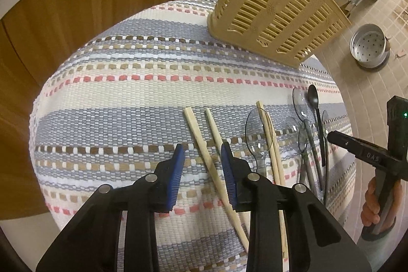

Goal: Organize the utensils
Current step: 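Grasp a wooden chopstick with the left tool while the right tool grasps a clear spoon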

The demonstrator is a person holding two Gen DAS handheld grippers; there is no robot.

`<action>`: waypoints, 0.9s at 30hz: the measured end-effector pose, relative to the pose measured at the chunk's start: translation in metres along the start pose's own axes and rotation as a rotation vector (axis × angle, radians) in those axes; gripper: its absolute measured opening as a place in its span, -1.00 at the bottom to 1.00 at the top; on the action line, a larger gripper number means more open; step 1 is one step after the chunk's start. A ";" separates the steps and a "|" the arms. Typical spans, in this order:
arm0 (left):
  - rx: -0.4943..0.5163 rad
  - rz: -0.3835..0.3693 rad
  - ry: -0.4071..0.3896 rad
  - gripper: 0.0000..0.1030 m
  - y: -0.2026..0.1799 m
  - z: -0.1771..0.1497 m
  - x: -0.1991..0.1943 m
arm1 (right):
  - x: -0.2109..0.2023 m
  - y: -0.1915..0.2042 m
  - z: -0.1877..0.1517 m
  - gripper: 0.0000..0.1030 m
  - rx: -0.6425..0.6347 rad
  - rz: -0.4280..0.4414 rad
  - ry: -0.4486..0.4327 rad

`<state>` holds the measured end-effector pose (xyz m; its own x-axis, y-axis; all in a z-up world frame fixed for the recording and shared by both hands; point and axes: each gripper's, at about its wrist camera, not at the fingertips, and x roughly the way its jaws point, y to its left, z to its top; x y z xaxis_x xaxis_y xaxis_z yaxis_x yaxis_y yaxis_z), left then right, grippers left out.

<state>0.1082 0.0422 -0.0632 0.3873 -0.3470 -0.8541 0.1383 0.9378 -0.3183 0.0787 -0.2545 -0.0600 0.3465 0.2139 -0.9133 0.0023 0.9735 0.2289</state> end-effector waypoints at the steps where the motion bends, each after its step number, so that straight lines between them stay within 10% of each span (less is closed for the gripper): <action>1: 0.000 0.001 0.000 -0.46 0.000 0.000 0.000 | 0.001 0.001 0.001 -0.36 -0.005 -0.010 0.004; 17: 0.013 0.017 0.039 -0.44 -0.005 0.008 0.007 | 0.022 0.033 0.015 -0.59 -0.093 -0.147 0.053; 27: 0.106 0.183 0.027 -0.58 -0.030 0.002 0.013 | 0.025 0.047 0.013 -0.67 -0.149 -0.181 0.051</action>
<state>0.1110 0.0100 -0.0641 0.3907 -0.1700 -0.9047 0.1636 0.9800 -0.1135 0.0997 -0.2048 -0.0676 0.3049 0.0351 -0.9517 -0.0796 0.9968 0.0112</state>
